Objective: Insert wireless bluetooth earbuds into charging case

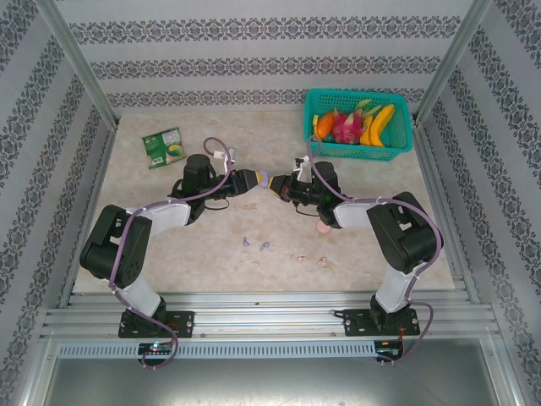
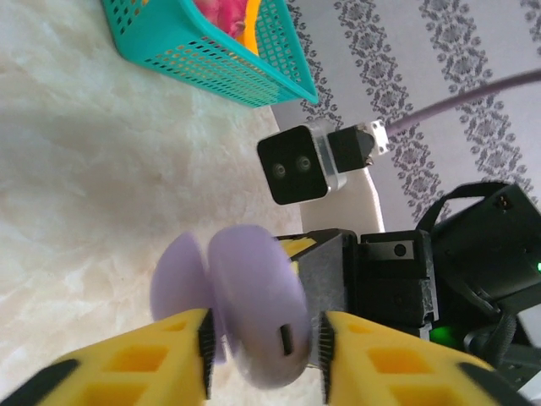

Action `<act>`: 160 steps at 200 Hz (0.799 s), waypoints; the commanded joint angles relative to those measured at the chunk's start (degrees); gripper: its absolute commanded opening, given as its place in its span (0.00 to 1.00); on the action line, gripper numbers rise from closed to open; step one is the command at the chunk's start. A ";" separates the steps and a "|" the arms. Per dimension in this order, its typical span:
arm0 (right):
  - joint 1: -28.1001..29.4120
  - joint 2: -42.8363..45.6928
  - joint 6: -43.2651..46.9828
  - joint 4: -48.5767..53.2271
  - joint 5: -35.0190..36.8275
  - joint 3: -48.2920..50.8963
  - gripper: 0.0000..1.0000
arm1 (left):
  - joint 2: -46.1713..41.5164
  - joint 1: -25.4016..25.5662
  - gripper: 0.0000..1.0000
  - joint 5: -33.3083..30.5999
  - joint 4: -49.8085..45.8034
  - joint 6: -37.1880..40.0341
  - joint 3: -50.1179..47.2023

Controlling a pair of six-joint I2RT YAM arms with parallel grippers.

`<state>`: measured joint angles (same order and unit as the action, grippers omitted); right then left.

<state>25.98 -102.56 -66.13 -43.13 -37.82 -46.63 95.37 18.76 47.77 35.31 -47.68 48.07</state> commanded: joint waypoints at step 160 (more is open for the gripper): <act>1.12 10.06 52.57 50.01 20.91 -17.41 0.00 | -1.91 -0.96 0.93 -4.45 -65.42 42.30 31.36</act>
<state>25.02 -94.50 -31.77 -4.21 -26.35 -60.23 90.11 18.61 41.95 -12.58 -17.69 72.47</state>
